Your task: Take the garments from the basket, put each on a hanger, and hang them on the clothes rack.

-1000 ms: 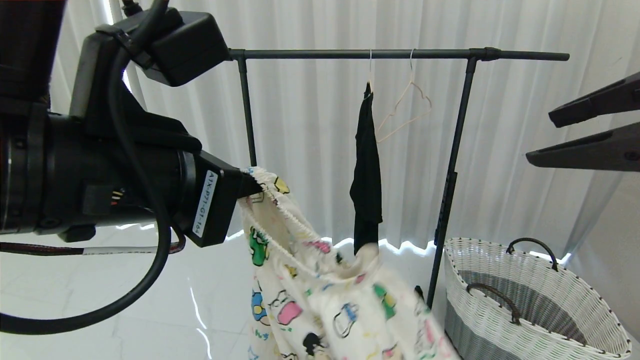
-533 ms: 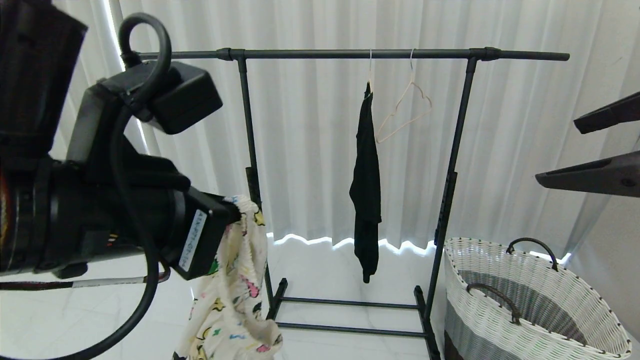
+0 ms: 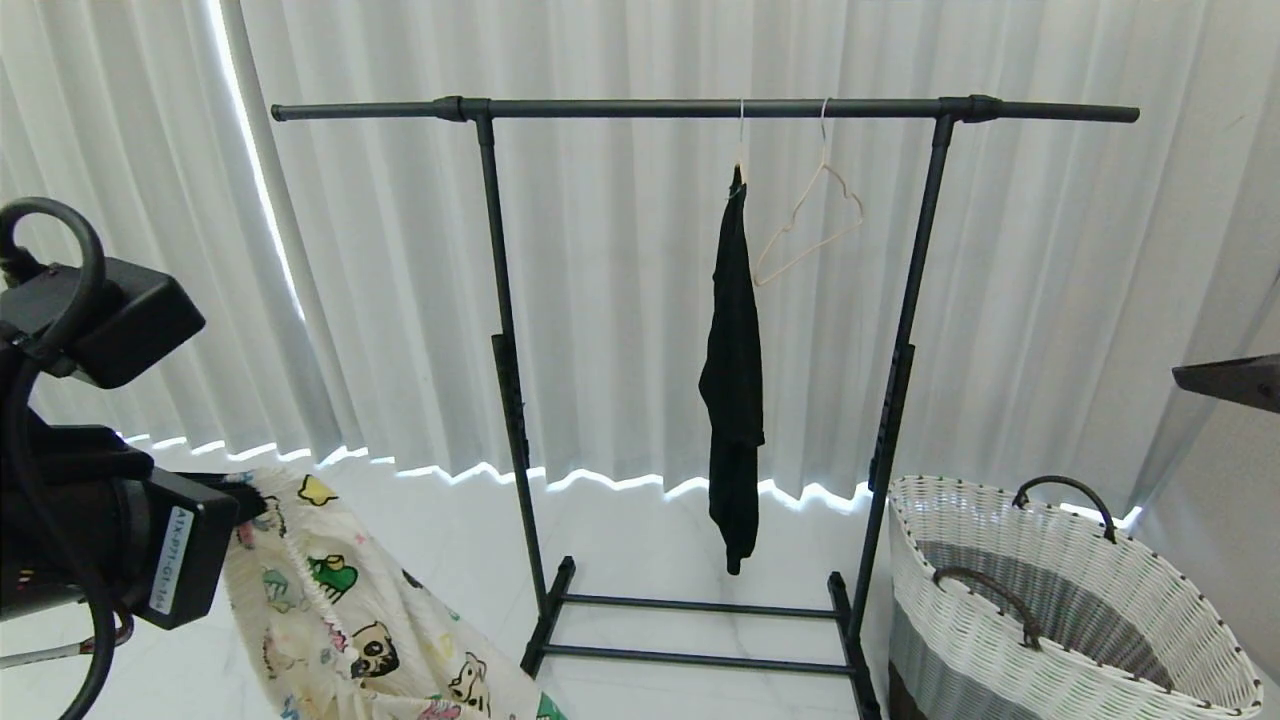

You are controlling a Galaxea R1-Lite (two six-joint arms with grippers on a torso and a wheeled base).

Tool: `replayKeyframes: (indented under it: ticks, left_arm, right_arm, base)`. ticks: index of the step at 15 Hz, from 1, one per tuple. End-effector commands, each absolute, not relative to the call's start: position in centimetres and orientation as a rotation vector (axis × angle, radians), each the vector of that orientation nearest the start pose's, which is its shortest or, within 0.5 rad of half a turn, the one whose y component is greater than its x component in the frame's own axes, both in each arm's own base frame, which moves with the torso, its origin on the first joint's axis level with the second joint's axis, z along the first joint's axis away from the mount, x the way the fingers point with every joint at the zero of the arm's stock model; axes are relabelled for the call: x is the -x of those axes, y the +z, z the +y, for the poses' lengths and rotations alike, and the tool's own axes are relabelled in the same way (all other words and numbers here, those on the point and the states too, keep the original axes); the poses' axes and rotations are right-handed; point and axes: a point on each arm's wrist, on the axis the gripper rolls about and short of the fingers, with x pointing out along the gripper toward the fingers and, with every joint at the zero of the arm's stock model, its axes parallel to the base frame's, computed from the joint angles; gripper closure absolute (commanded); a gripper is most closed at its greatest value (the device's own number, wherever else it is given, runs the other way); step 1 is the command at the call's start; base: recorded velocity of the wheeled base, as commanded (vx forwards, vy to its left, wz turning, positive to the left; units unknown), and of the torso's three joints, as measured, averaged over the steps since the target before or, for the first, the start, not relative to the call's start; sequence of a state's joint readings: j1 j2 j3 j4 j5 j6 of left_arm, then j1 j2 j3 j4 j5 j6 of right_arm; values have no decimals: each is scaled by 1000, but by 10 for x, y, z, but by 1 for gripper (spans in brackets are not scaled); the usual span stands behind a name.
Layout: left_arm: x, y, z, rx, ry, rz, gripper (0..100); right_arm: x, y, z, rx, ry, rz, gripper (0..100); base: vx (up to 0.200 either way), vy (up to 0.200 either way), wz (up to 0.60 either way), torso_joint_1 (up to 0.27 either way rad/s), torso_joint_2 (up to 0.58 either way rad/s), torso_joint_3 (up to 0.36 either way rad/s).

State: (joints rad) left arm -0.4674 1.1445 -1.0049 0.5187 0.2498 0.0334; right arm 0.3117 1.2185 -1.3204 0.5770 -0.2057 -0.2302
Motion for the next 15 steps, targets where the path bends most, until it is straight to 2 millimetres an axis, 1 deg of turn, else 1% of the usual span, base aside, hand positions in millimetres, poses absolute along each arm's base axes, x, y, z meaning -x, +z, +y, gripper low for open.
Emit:
replayKeyframes:
  ticks: [1, 3, 6, 8, 12, 15]
  left_arm:
    - [-124, 262, -53, -254, -200, 607, 100]
    - [-124, 262, -53, -257, -201, 606, 100]
    - [-124, 262, -53, -269, -205, 605, 100]
    - [-122, 262, -52, -267, -205, 599, 100]
    - [-122, 262, -52, -266, -205, 598, 100]
    - [-118, 259, -50, -270, -202, 605, 100]
  right_arm:
    - [-142, 309, 34, 331, 110, 428, 0]
    - [-147, 304, 35, 312, 108, 409, 0]
    - [-155, 307, 38, 230, 99, 385, 0]
    - [-162, 305, 39, 185, 90, 396, 0]
    - [-167, 307, 41, 130, 79, 369, 0]
    - [-166, 305, 46, -10, 81, 375, 0]
  base:
    - [0, 0, 0, 0, 0, 0]
    - [0, 0, 0, 0, 0, 0]
    - [0, 0, 0, 32, -96, -67]
    - [0, 0, 0, 124, -349, -241]
    - [0, 0, 0, 157, -442, -273]
    - [0, 0, 0, 189, -469, -282]
